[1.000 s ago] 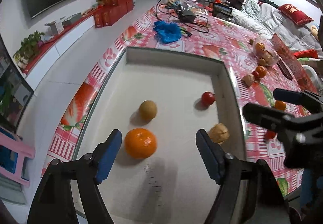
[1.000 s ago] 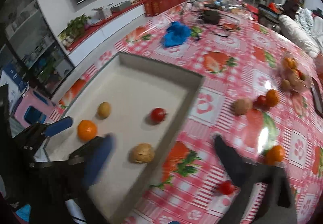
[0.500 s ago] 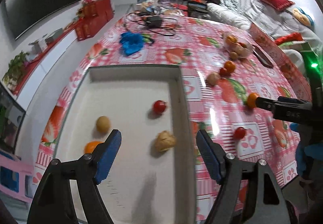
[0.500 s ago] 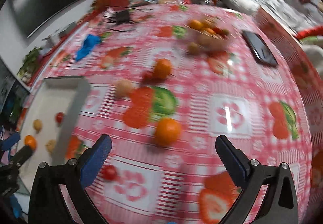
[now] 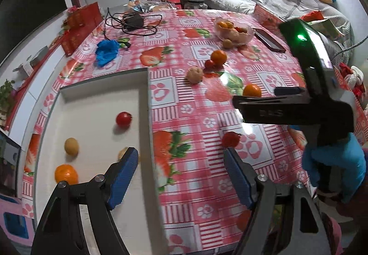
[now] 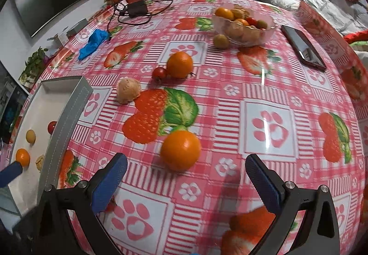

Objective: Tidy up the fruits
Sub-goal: 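Move both tools back to the table and grasp an orange with the right tool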

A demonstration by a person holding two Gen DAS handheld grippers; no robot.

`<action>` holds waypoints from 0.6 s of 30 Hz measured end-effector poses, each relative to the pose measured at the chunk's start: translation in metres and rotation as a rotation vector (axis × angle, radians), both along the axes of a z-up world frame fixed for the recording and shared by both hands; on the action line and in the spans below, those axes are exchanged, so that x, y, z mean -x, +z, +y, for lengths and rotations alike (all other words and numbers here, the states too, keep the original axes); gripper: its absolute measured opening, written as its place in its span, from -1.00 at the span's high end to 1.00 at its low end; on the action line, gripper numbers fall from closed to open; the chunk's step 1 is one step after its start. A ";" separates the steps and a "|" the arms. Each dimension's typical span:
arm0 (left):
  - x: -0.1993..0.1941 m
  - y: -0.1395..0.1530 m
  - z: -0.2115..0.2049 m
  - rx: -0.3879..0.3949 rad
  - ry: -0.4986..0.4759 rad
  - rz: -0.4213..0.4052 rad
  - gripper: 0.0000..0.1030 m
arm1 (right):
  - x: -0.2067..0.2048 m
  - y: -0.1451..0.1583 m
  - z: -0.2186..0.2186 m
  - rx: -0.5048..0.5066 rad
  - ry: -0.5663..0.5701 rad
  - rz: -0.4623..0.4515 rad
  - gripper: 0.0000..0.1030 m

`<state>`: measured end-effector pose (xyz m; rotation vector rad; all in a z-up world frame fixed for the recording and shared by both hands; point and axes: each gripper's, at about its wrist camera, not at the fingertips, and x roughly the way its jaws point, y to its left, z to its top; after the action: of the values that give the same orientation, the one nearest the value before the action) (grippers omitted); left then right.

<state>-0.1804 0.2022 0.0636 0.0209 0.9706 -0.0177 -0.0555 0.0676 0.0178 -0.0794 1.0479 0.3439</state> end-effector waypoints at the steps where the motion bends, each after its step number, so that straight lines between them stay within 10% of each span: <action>1: -0.001 -0.001 -0.003 0.000 -0.004 0.005 -0.55 | -0.001 -0.001 0.003 0.000 0.003 0.000 -1.00; 5: -0.003 -0.005 -0.013 -0.014 -0.020 0.016 -0.55 | -0.006 -0.005 0.009 -0.006 0.009 -0.002 -1.00; 11: -0.007 -0.012 -0.024 -0.023 -0.024 0.042 -0.55 | -0.009 -0.008 0.012 0.006 0.005 -0.011 -0.46; 15: -0.012 -0.017 -0.030 -0.029 -0.026 0.057 -0.55 | -0.009 -0.007 0.011 0.021 0.022 -0.037 0.24; 18: -0.018 -0.020 -0.037 -0.030 -0.027 0.068 -0.55 | -0.009 -0.007 0.003 -0.014 0.027 -0.029 0.27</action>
<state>-0.1622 0.1656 0.0431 0.0614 1.0383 -0.0291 -0.0463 0.0708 0.0111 -0.0854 1.0164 0.3736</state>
